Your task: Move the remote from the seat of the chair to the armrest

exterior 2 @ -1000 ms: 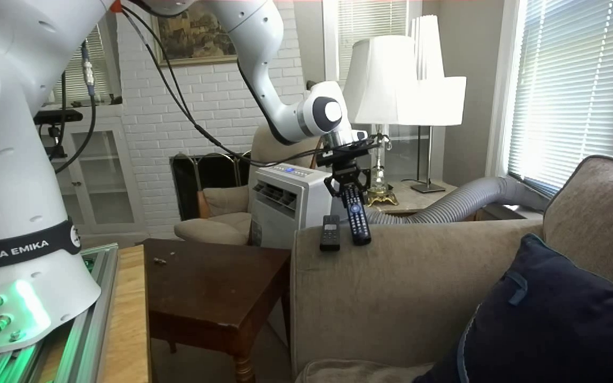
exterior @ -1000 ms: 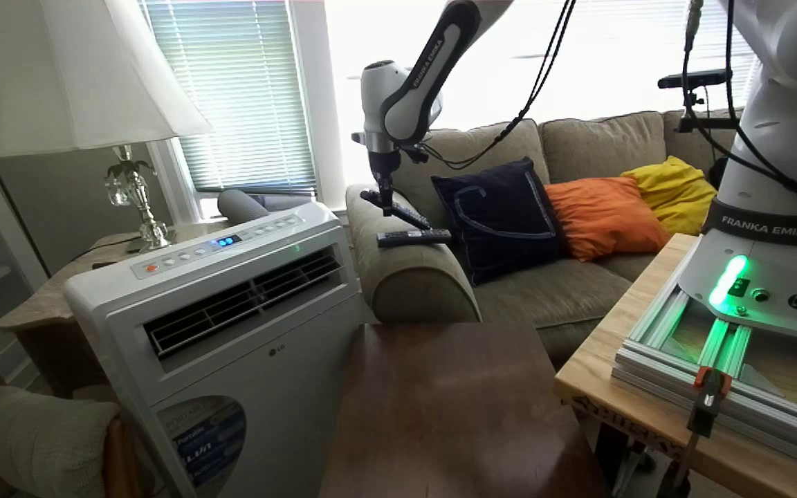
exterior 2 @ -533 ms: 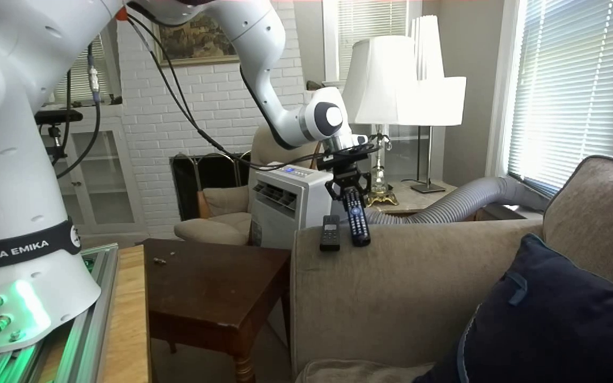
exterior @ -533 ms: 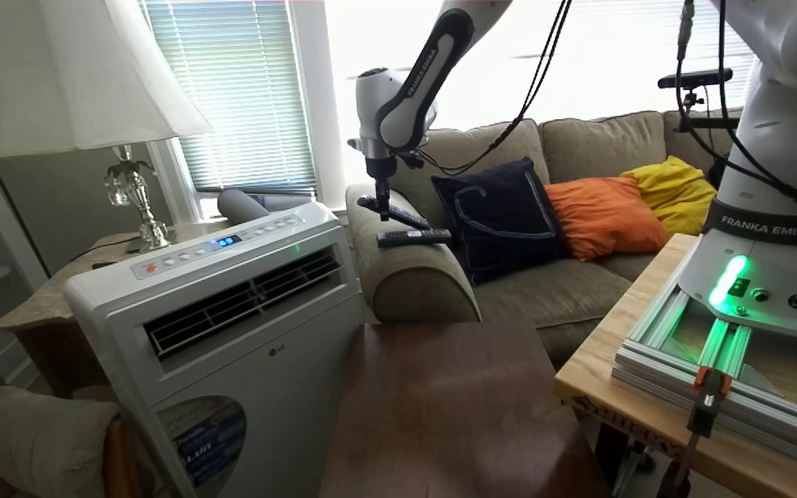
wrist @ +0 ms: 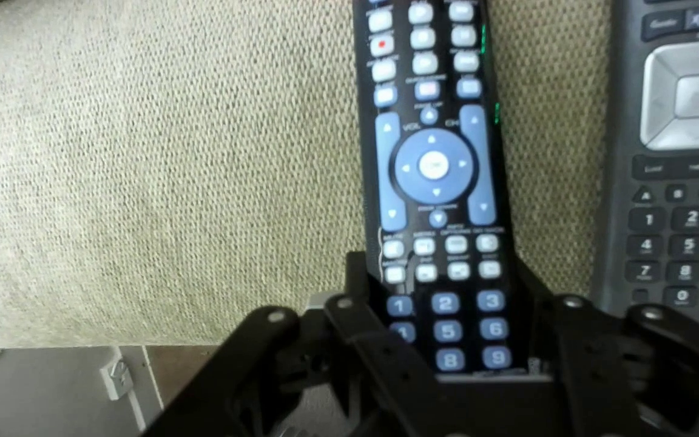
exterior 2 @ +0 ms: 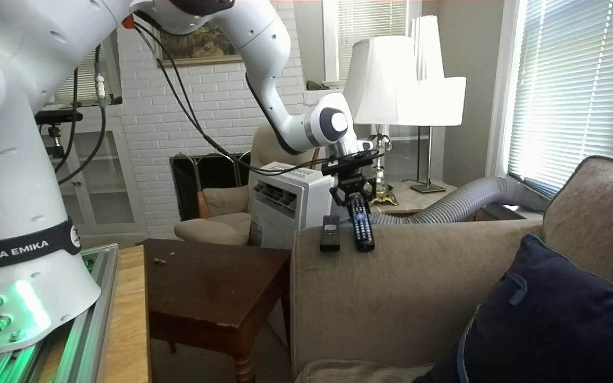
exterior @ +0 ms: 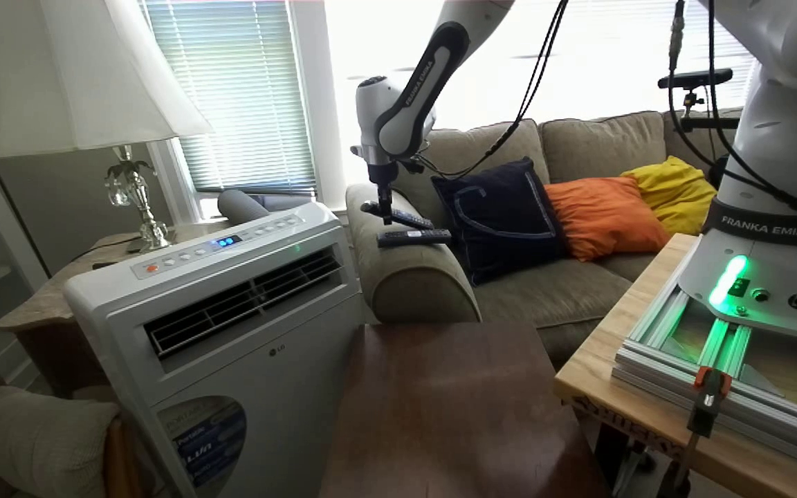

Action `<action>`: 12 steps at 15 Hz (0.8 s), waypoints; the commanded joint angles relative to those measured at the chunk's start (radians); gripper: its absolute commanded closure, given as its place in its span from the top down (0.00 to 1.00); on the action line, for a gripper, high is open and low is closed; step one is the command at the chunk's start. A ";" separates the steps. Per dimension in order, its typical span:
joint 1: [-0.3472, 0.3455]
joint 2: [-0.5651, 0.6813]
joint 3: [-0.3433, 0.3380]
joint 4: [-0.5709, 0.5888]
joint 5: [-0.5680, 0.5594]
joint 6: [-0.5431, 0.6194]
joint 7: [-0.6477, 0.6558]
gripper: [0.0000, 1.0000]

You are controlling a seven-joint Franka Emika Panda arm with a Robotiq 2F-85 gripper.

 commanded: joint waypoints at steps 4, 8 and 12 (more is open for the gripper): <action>0.017 0.037 -0.008 0.055 -0.013 -0.037 0.025 0.31; 0.023 0.038 -0.010 0.059 -0.014 -0.042 0.029 0.77; 0.029 0.039 -0.011 0.066 -0.015 -0.056 0.033 0.97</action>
